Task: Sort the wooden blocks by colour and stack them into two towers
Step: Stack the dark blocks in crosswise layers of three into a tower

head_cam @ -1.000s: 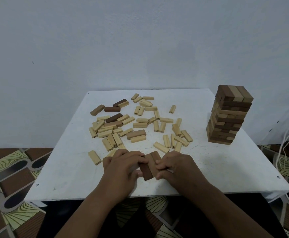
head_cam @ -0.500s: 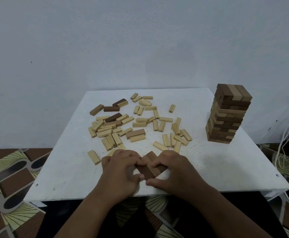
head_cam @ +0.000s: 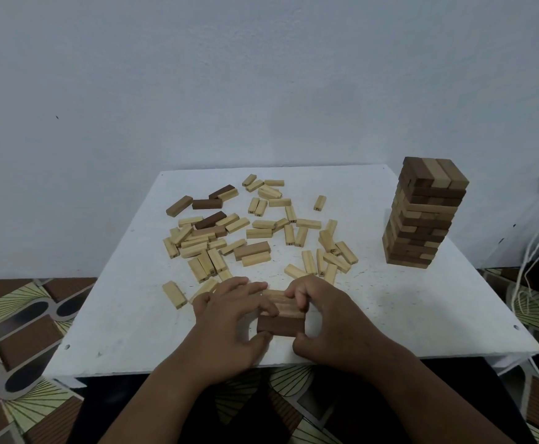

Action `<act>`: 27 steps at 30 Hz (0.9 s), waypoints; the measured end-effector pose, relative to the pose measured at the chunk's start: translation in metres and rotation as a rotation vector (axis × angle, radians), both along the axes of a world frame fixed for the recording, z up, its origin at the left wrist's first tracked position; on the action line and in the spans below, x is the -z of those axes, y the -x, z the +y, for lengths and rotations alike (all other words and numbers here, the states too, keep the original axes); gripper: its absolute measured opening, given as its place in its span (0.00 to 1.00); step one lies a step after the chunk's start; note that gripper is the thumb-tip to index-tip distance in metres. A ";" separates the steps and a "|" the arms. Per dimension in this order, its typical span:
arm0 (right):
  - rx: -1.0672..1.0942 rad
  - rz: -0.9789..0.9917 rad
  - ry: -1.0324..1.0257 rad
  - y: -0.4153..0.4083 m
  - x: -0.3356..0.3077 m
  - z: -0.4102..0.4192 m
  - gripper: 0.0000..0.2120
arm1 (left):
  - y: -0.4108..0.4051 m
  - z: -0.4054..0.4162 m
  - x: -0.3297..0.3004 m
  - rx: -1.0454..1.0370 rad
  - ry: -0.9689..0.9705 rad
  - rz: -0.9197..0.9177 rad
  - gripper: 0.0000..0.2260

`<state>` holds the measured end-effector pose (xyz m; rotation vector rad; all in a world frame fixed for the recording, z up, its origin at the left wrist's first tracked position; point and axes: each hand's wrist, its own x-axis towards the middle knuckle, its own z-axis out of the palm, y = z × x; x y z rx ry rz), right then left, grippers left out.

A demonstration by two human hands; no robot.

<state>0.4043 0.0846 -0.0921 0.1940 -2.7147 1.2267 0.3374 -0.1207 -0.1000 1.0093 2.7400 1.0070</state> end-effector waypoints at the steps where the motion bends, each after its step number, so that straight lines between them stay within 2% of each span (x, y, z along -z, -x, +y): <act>1: -0.001 -0.001 -0.006 0.000 0.001 0.001 0.18 | -0.001 0.000 -0.002 0.005 0.001 -0.008 0.17; 5: -0.009 0.022 -0.024 0.001 0.002 0.002 0.18 | -0.003 0.000 -0.006 0.035 0.009 -0.037 0.24; 12: 0.003 0.016 -0.121 -0.001 -0.004 0.013 0.20 | -0.006 0.000 -0.009 -0.015 -0.035 -0.094 0.27; 16: 0.066 -0.068 -0.188 -0.001 -0.002 0.021 0.23 | -0.004 0.000 -0.008 -0.024 -0.050 -0.148 0.27; 24: 0.076 -0.112 -0.144 -0.001 -0.002 0.019 0.23 | -0.009 0.001 -0.013 -0.082 -0.064 -0.195 0.26; 27: 0.113 -0.080 -0.055 -0.004 -0.007 0.020 0.22 | -0.009 0.002 -0.017 -0.067 -0.170 -0.246 0.26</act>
